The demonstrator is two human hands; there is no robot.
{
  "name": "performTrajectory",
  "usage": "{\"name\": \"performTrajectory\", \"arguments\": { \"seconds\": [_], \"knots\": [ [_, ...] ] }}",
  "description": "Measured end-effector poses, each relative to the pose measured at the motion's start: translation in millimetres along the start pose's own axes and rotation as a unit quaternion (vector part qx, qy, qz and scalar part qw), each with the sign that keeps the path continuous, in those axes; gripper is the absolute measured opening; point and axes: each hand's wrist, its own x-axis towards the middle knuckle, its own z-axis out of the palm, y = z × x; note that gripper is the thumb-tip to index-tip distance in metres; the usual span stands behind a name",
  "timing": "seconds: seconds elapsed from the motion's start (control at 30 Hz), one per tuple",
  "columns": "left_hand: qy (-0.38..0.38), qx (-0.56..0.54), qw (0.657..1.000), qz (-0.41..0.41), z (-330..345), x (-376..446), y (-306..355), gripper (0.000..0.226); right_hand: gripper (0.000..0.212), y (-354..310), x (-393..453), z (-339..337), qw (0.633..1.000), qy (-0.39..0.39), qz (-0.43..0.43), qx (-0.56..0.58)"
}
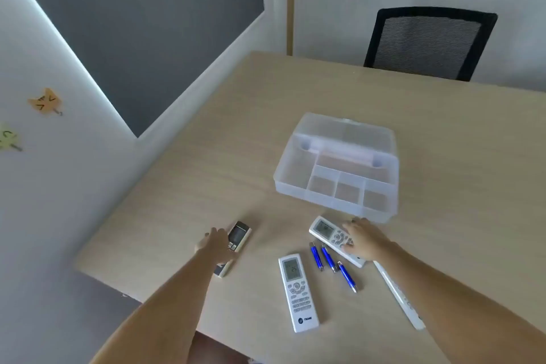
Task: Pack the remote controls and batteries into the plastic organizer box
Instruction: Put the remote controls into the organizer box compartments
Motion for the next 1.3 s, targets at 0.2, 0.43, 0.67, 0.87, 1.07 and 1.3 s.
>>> {"name": "performTrajectory", "arguments": {
  "seconds": [0.2,0.43,0.67,0.87,1.07,1.3],
  "knots": [
    [0.031,-0.044,0.998,-0.030,23,-5,-3,0.072,0.056,-7,11,25,0.999,0.001,0.019,-0.044],
    [0.115,-0.351,0.919,0.137,-62,23,73,0.049,0.051,-8,8,10,0.990,0.017,0.009,0.138],
    [0.103,-0.328,0.919,0.192,-106,93,178,0.067,0.048,32,25,-106,0.928,0.106,0.050,0.355],
    [0.113,-0.147,0.975,0.124,-74,124,202,0.059,0.051,85,101,-148,0.931,0.062,0.123,0.339],
    [0.128,-0.107,0.980,0.108,-61,127,210,0.045,0.057,97,168,-135,0.945,-0.056,0.099,0.306],
    [0.133,-0.062,0.985,0.095,-59,132,210,0.036,0.052,98,197,-111,0.942,-0.097,0.041,0.318]
  ]
}}
